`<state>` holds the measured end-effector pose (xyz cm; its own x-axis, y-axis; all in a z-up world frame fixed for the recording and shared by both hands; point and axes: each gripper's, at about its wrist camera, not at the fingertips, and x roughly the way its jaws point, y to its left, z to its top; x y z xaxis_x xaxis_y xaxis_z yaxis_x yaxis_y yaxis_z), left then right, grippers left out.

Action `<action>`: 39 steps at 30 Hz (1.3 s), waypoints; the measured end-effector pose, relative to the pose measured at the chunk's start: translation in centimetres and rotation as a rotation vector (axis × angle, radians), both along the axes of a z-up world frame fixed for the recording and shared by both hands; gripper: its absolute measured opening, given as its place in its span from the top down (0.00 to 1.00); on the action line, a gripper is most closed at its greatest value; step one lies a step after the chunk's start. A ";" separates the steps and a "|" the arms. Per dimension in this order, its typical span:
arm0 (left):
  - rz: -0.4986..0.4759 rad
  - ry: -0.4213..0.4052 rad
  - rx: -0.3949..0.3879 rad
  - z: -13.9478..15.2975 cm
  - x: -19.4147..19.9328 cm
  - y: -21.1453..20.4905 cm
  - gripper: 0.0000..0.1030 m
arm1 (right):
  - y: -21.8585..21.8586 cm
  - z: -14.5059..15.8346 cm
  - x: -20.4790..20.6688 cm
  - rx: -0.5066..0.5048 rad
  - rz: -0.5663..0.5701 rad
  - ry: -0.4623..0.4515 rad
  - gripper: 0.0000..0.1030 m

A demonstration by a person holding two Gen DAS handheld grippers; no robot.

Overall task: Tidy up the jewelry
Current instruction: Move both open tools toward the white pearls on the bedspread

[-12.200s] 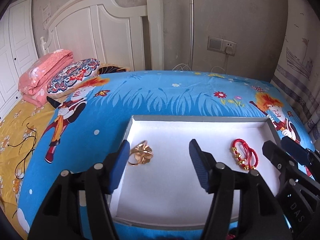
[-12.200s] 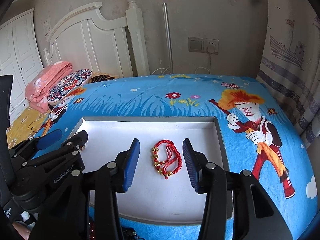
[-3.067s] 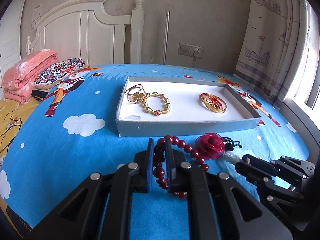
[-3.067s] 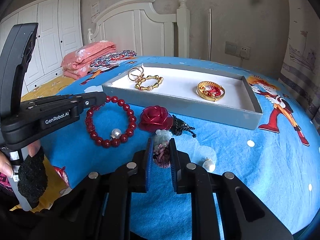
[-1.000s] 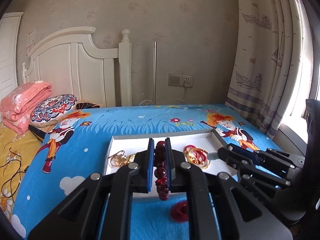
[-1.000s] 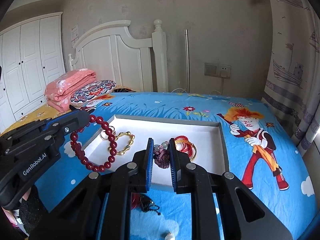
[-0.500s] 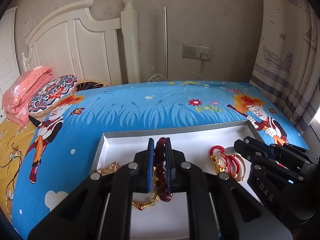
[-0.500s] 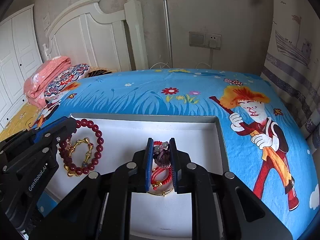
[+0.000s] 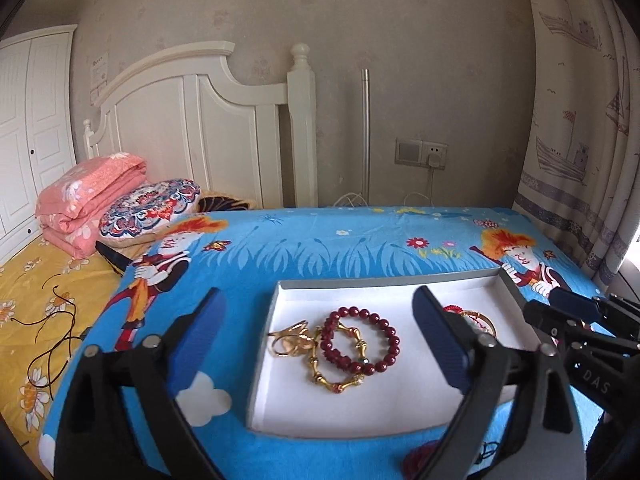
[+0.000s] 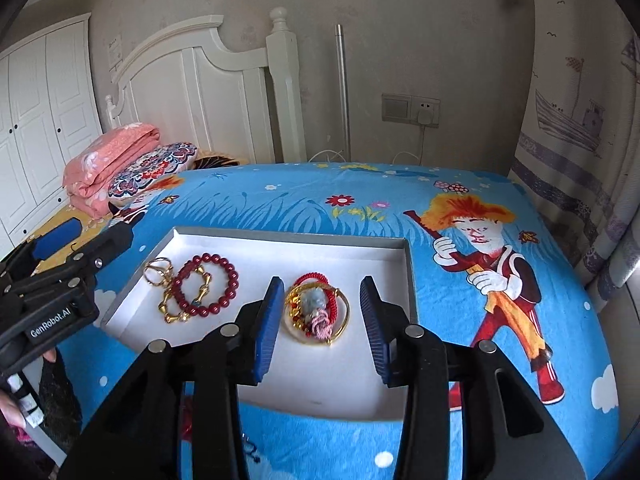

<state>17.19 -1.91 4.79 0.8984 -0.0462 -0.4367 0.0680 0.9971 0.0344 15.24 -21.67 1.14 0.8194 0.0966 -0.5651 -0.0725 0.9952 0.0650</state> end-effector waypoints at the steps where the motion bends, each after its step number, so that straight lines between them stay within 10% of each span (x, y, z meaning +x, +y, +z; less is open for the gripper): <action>1: 0.015 -0.021 0.001 0.0 -1.2 0.5 0.04 | 0.0 -0.2 -1.2 0.003 0.004 -0.008 0.48; 16: -0.036 0.005 0.054 -6.9 -11.7 3.3 0.04 | 1.4 -5.3 -12.7 -0.058 0.047 -0.050 0.34; 29: -0.091 0.063 0.048 -10.1 -11.7 1.8 0.21 | 1.4 -8.0 -12.5 -0.017 0.032 -0.005 0.34; 39: -0.117 0.072 0.075 -11.4 -11.4 1.0 0.34 | 2.2 -9.1 -11.4 -0.025 0.050 -0.012 0.53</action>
